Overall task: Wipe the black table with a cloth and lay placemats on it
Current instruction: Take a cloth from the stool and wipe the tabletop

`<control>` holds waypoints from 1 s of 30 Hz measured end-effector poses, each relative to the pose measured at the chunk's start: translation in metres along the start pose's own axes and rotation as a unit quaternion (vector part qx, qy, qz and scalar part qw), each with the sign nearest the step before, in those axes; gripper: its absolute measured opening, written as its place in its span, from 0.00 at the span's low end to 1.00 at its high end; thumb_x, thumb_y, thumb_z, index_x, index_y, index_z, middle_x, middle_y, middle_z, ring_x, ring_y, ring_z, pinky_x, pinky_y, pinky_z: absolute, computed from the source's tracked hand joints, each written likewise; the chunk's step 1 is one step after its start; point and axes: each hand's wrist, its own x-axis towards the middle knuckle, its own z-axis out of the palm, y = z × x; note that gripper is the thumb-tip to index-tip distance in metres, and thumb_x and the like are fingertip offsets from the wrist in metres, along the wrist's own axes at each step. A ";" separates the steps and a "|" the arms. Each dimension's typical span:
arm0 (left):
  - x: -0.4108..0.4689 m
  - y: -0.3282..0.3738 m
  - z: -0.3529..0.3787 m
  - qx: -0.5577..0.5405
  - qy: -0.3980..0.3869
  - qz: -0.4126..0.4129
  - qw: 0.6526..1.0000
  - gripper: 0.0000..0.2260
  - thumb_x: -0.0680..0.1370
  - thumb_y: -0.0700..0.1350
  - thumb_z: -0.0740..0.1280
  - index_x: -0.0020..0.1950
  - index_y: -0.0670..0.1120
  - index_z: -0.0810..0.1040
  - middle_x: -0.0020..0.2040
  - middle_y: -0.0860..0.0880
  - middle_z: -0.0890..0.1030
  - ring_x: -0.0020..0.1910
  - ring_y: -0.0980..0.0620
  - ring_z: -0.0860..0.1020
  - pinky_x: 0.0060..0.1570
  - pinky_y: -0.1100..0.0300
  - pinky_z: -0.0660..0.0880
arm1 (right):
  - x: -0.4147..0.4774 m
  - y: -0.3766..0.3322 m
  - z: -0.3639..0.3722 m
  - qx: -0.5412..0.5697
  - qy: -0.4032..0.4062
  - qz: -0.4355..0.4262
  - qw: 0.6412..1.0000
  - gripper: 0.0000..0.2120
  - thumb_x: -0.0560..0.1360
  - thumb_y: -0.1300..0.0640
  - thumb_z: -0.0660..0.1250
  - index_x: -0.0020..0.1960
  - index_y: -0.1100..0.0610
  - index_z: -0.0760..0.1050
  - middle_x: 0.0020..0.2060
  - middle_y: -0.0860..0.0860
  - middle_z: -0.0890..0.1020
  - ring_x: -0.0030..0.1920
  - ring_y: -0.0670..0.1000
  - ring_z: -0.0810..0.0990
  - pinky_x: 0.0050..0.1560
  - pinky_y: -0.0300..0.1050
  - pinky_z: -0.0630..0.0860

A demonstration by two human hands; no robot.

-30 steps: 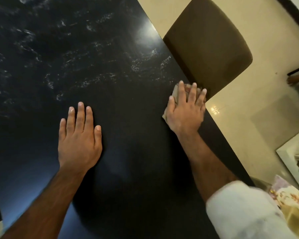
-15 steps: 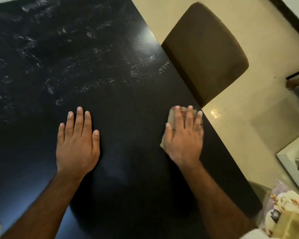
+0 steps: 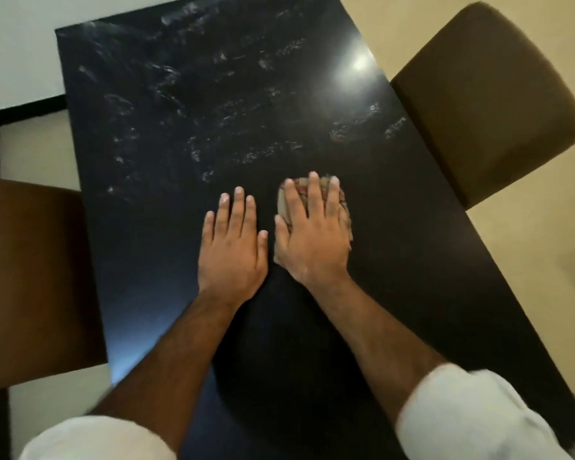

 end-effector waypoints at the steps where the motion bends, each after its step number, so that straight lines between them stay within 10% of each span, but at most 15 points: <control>1: -0.002 -0.001 -0.003 -0.036 0.000 0.002 0.999 0.31 0.91 0.55 0.48 0.92 0.44 0.47 0.92 0.45 0.45 0.91 0.46 0.44 0.89 0.41 0.48 | -0.020 0.011 -0.001 -0.017 -0.008 0.010 1.000 0.34 0.87 0.35 0.54 0.90 0.44 0.56 0.90 0.57 0.55 0.89 0.68 0.51 0.82 0.71 0.63; 10: -0.097 -0.114 0.003 0.033 -0.056 -0.087 0.994 0.36 0.87 0.65 0.36 0.91 0.46 0.42 0.91 0.44 0.40 0.91 0.43 0.41 0.89 0.40 0.44 | 0.013 0.023 -0.011 -0.018 0.004 0.204 0.979 0.35 0.88 0.37 0.54 0.91 0.49 0.53 0.89 0.63 0.54 0.88 0.73 0.48 0.84 0.75 0.57; 16: -0.099 -0.126 0.011 -0.010 -0.043 -0.061 0.997 0.36 0.88 0.64 0.38 0.89 0.45 0.36 0.91 0.43 0.37 0.90 0.43 0.38 0.89 0.39 0.44 | 0.021 -0.130 0.021 -0.030 0.003 0.021 0.999 0.34 0.87 0.36 0.54 0.90 0.47 0.57 0.89 0.60 0.57 0.88 0.71 0.51 0.83 0.71 0.58; 21: -0.119 -0.156 0.000 0.007 -0.071 -0.053 0.996 0.38 0.87 0.66 0.39 0.90 0.44 0.36 0.90 0.42 0.34 0.90 0.43 0.36 0.89 0.41 0.40 | -0.088 -0.119 0.021 -0.048 -0.053 -0.077 0.994 0.35 0.87 0.34 0.55 0.91 0.42 0.52 0.90 0.55 0.53 0.90 0.66 0.49 0.83 0.70 0.61; 30: -0.143 -0.198 -0.003 -0.047 -0.079 -0.014 0.996 0.37 0.88 0.65 0.42 0.87 0.46 0.29 0.89 0.43 0.30 0.89 0.44 0.32 0.89 0.44 0.37 | -0.055 -0.129 0.017 -0.026 0.004 0.132 0.991 0.34 0.88 0.36 0.51 0.90 0.47 0.55 0.89 0.60 0.57 0.88 0.70 0.51 0.82 0.75 0.63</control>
